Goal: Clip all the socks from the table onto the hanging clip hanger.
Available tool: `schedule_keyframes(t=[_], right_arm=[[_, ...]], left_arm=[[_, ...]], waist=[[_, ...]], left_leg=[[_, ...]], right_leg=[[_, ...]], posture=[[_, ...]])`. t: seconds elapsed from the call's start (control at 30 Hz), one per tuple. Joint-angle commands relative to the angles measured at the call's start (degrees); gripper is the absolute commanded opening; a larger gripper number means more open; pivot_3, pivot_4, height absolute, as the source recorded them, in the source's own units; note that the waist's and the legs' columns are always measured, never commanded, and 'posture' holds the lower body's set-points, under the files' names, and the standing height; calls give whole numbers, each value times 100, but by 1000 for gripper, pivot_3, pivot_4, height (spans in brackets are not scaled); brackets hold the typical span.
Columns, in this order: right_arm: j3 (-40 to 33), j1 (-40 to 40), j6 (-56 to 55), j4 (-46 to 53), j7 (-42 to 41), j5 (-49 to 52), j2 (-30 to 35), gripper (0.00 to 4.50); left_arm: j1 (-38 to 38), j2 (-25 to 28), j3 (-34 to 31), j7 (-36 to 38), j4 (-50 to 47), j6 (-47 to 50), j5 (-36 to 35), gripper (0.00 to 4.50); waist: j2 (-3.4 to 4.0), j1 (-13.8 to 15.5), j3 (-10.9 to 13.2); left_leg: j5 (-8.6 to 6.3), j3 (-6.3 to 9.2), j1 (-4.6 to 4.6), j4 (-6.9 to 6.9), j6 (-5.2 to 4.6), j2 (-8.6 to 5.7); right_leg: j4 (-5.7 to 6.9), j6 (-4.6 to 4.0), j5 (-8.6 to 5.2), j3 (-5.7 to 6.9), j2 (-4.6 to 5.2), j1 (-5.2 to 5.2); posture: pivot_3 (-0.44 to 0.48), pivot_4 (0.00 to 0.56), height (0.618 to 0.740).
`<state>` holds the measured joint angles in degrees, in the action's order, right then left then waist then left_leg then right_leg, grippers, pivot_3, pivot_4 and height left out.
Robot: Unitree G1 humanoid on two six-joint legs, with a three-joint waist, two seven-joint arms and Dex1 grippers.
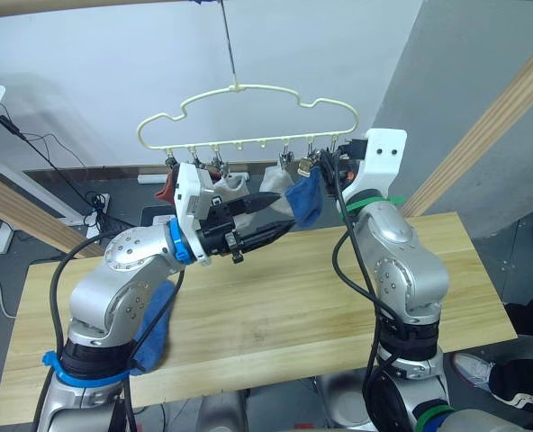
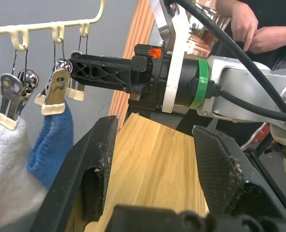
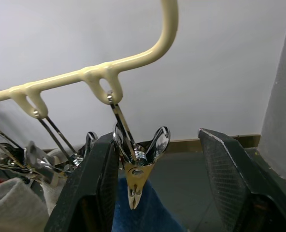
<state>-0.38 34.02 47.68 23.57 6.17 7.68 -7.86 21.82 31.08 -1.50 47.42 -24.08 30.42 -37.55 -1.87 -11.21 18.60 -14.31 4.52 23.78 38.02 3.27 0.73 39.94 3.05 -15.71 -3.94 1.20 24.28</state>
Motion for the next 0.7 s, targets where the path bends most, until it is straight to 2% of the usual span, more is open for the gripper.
schedule_keyframes(t=[0.03, 0.53, 0.63, 0.7], right_arm=[[77, 178, -46, 360, 86, 182, -358, 2604], [143, 184, -77, 404, 255, 430, -317, 2604], [149, 179, -91, 411, 269, 461, -312, 2019], [156, 183, -102, 412, 266, 475, -303, 1352]], left_arm=[[9, 4, 0, 51, -99, -121, 8, 2703], [-17, -26, 14, 67, -107, -139, 57, 2703], [-31, -29, 17, 63, -109, -145, 64, 2732], [-44, -32, 24, 59, -110, -157, 74, 2732]], waist=[[0, 0, 0], [0, 0, 0], [0, 1, 0], [0, 0, 0]], left_leg=[[0, 0, 0, 0, 0, 0], [0, 0, 0, 0, 0, 0], [0, 0, 0, 0, 0, 0], [0, 0, 0, 0, 0, 0]], right_leg=[[0, 0, 0, 0, 0, 0], [0, 0, 0, 0, 0, 0], [0, 0, 0, 0, 0, 0], [0, 0, 0, 0, 0, 0]], posture=[[-254, 249, 740], [-254, 249, 740], [-254, 249, 740], [-254, 249, 740]])
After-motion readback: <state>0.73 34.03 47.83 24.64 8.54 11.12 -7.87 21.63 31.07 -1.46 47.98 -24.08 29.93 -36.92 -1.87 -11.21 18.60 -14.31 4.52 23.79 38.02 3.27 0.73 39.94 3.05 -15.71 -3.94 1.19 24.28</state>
